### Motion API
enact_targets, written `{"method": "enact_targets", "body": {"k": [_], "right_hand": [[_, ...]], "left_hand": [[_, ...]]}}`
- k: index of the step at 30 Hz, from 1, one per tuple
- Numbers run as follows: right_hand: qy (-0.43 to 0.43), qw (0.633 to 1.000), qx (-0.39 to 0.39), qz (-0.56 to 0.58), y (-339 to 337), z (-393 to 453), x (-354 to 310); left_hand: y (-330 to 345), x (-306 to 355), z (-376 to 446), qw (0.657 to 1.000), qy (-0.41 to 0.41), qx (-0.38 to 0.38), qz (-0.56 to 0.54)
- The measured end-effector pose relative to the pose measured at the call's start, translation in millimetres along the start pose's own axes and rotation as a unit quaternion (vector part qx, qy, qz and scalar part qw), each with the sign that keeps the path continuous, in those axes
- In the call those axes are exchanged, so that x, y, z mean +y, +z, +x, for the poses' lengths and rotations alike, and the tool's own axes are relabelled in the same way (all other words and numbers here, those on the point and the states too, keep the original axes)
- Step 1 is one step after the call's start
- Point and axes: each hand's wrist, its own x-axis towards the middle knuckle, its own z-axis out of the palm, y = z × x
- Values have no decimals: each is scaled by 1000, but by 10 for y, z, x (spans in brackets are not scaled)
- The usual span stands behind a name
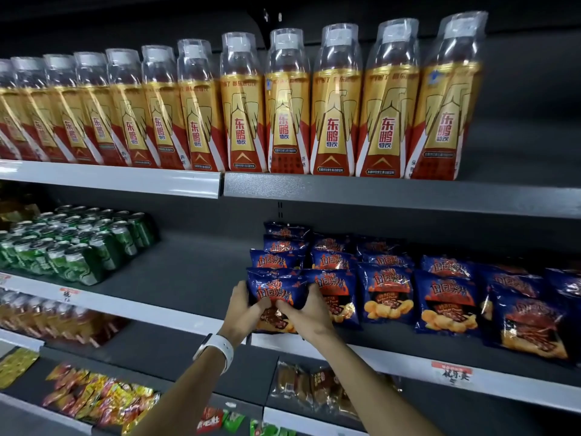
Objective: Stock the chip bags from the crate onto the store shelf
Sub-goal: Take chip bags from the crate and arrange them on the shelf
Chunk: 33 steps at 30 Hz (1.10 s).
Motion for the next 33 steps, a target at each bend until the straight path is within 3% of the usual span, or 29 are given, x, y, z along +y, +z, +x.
{"method": "enact_targets", "body": {"k": [4,14,20,33], "right_hand": [[10,1000,4,1,-270,-12,42],[59,997,39,-19,-957,83,457],[63,996,20,-54,-924,144,644],[47,983,105,-143,-885,18,567]], "left_hand": [[204,198,-93,999,32,-1,-6],[876,333,-148,985,112,-51,124],[944,185,-135,978,95,-58,178],[957,197,-200,965,96,-9,244]]}}
